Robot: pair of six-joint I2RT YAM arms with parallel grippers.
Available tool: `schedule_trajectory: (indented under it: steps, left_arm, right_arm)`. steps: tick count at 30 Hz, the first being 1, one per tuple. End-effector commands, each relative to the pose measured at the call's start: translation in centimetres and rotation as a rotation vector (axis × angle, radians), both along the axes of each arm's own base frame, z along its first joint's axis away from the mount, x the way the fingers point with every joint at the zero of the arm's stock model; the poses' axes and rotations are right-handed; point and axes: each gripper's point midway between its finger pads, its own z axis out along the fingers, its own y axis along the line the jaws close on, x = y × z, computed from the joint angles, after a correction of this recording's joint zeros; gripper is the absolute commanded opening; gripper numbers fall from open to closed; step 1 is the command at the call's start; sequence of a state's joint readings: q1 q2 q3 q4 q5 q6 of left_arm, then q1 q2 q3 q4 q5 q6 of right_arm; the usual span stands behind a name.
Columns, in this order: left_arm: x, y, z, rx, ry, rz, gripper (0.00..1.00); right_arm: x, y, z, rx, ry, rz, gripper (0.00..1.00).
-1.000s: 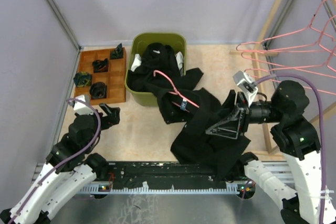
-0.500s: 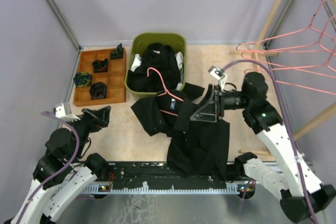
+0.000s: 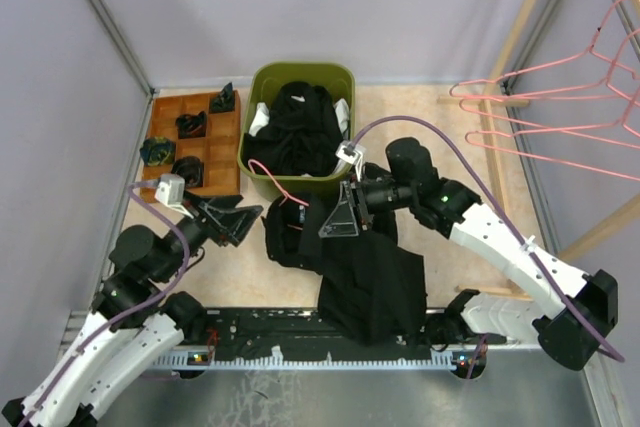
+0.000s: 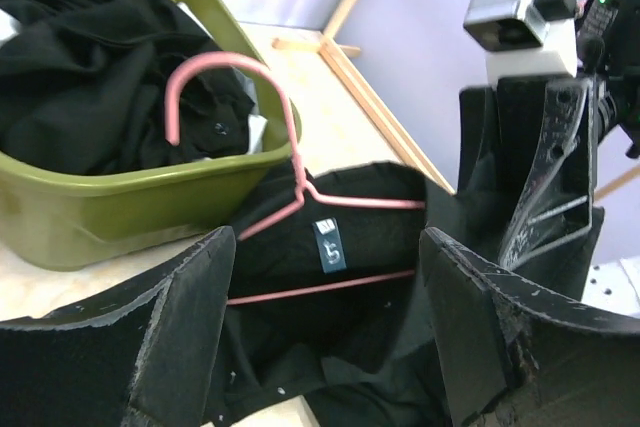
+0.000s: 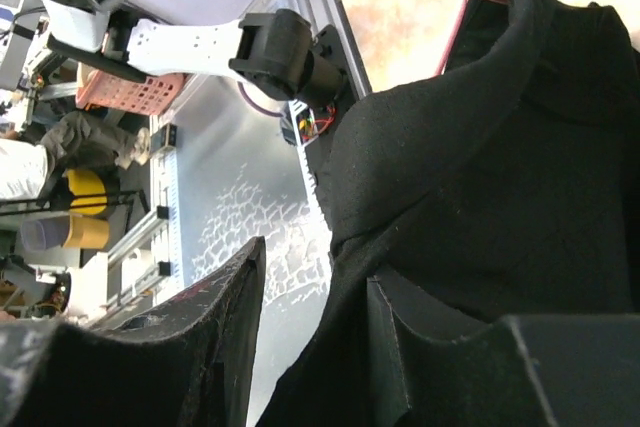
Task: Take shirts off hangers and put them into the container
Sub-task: Pick up the hanger from the clothesline.
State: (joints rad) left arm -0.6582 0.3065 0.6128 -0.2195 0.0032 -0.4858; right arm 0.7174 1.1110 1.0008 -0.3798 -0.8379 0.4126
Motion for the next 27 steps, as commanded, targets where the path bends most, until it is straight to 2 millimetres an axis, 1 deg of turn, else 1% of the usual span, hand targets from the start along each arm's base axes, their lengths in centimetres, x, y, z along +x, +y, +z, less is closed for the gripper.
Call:
schedule_trajectory:
  steps: [1,4,8,12,17,20,22,26,27]
  left_arm:
    - [-0.6,-2.6,0.2,-0.038,-0.036,-0.136,0.8]
    - [0.2,-3.0,-0.4,-0.081,-0.041,-0.126,0.82]
    - [1.0,-3.2,-0.4,-0.173,-0.097,-0.106,0.82]
    - [1.0,-3.6,0.3,-0.253,-0.162,-0.132,0.81]
    - [1.1,-4.3,1.0,-0.272,-0.185,-0.161,0.76]
    - [1.4,-4.4,1.5,-0.28,-0.195,-0.156,0.67]
    - [1.6,-4.5,1.4,-0.277,-0.192,-0.154,0.58]
    - [1.9,-4.8,0.9,-0.26,-0.164,-0.153,0.35]
    - [2.0,-4.8,0.9,-0.25,-0.164,-0.153,0.27]
  right_arm:
    - [1.1,1.4,4.0,0.141,-0.09,-0.011,0.0]
    - [0.7,1.4,3.8,0.143,-0.076,0.009,0.0]
    - [-0.2,1.4,4.4,0.177,-0.078,0.049,0.0]
    - [-1.2,1.1,4.9,0.205,-0.081,0.097,0.0]
    - [-2.1,1.0,5.1,0.223,-0.083,0.144,0.0]
    - [-2.2,0.9,4.9,0.222,-0.085,0.15,0.0]
    - [-2.3,0.9,4.9,0.225,-0.086,0.156,0.0]
    - [-2.4,0.9,5.2,0.234,-0.099,0.159,0.0]
    - [-2.4,0.8,5.4,0.239,-0.104,0.161,0.0]
